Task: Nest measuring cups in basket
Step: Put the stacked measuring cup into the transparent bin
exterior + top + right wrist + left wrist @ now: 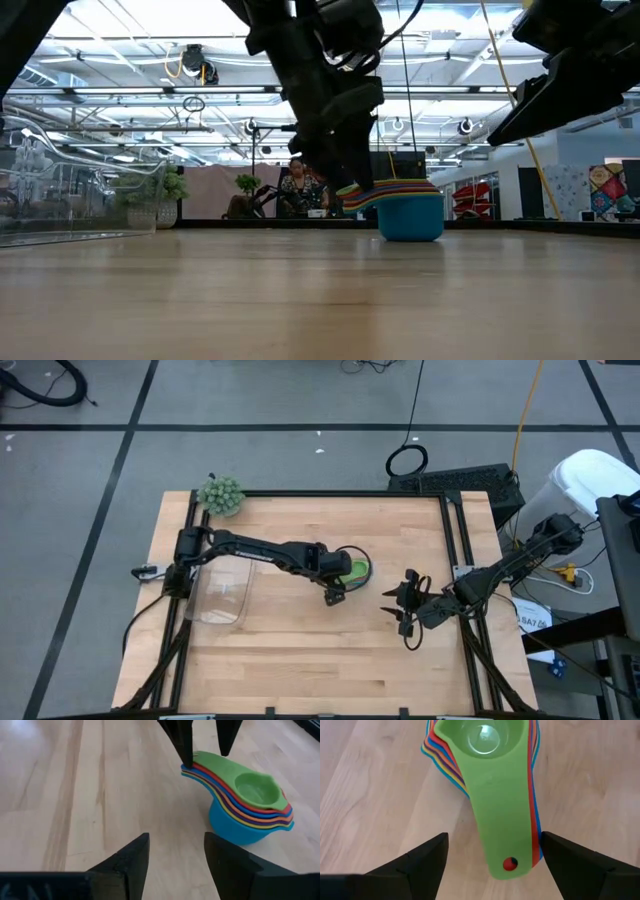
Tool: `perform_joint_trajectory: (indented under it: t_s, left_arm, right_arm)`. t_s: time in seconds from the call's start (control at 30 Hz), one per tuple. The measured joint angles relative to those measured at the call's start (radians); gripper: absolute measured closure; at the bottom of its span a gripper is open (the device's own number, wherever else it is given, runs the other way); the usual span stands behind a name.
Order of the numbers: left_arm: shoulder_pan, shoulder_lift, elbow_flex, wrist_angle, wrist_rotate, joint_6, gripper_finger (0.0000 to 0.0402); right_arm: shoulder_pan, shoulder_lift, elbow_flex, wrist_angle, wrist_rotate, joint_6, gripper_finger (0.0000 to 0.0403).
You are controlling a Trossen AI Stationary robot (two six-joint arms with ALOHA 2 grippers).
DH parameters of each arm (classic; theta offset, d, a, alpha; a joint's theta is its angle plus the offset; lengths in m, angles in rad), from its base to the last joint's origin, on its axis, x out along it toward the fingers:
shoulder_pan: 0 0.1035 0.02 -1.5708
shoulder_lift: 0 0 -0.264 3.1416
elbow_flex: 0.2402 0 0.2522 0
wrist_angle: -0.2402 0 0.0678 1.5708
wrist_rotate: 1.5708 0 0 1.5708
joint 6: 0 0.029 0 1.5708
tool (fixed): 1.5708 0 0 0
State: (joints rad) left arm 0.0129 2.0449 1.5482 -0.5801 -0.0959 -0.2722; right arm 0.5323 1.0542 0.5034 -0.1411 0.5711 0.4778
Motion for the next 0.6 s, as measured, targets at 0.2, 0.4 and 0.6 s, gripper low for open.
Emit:
perform_joint_trajectory:
  t_s: [0.2, 0.4, 0.6]
  left_arm:
    - [0.000, 0.000, 0.000, 0.013, 0.010, 0.000, 0.0085]
    - [-0.002, -0.013, 0.046, -0.004, 0.009, 0.020, 0.0109]
    - [-0.003, -0.012, 0.134, -0.093, -0.048, 0.129, 0.0127]
  right_arm:
    - [0.000, 0.000, 0.000, 0.001, 0.000, 0.003, 0.0220]
    - [0.000, 0.000, 0.000, 0.001, 0.000, 0.001, 0.0220]
    - [0.000, 0.000, 0.000, 0.002, 0.000, 0.006, 0.0220]
